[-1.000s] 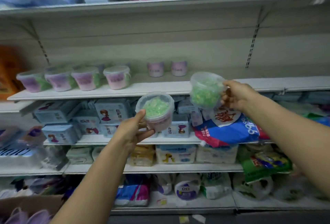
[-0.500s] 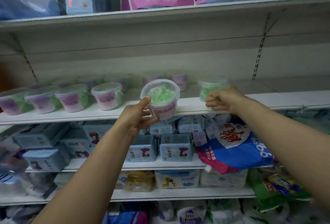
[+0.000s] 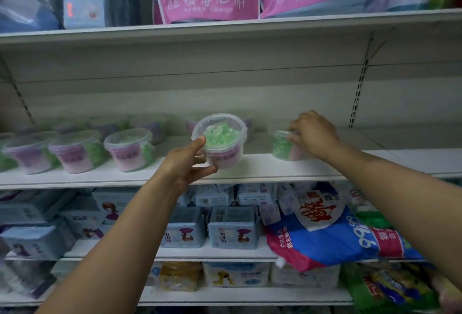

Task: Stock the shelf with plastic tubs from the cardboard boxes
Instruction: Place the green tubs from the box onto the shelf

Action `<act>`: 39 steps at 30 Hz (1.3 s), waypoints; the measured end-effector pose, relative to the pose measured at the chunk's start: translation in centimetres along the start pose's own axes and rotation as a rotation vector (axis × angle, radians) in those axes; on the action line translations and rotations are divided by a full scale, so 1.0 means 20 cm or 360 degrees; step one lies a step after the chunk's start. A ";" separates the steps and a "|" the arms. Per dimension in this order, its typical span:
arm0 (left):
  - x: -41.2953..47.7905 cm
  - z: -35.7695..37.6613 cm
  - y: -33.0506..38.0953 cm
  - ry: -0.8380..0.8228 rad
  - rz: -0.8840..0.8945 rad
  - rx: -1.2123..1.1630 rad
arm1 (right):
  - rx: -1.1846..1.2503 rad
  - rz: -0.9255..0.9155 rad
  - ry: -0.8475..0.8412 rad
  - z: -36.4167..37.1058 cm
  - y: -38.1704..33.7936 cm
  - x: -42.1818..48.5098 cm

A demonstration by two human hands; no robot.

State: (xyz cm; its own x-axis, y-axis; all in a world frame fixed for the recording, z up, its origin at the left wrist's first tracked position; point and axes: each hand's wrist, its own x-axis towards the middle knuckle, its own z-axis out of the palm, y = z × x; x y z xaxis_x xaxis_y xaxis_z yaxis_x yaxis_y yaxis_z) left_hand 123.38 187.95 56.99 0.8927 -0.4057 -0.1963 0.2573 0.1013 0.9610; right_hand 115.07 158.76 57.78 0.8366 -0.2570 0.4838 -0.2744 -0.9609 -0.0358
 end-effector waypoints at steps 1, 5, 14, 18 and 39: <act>0.00 0.01 0.00 0.0019 0.0005 -0.0007 | 0.0162 0.0045 0.0008 0.00 0.00 0.03; 0.02 0.05 0.00 0.0100 0.0028 0.0000 | 0.0575 0.0029 -0.0102 -0.06 0.12 0.14; 0.12 0.19 -0.01 0.0227 0.0098 -0.0080 | 0.0357 -0.0183 -0.0399 0.06 0.27 0.26; 0.13 0.23 -0.02 0.0259 0.0107 -0.0087 | 0.0263 -0.0060 -0.0462 0.15 0.25 0.37; 0.15 0.37 0.01 0.0300 0.0008 0.0012 | 0.0186 -0.0114 -0.0365 0.08 0.35 0.43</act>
State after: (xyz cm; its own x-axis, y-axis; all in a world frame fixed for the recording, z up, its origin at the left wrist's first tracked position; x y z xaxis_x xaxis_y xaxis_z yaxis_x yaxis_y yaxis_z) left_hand 123.37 180.00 57.98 0.9477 -0.2275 -0.2240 0.2508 0.0961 0.9633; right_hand 121.06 149.68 60.27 0.9411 -0.1919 0.2784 -0.1655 -0.9794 -0.1157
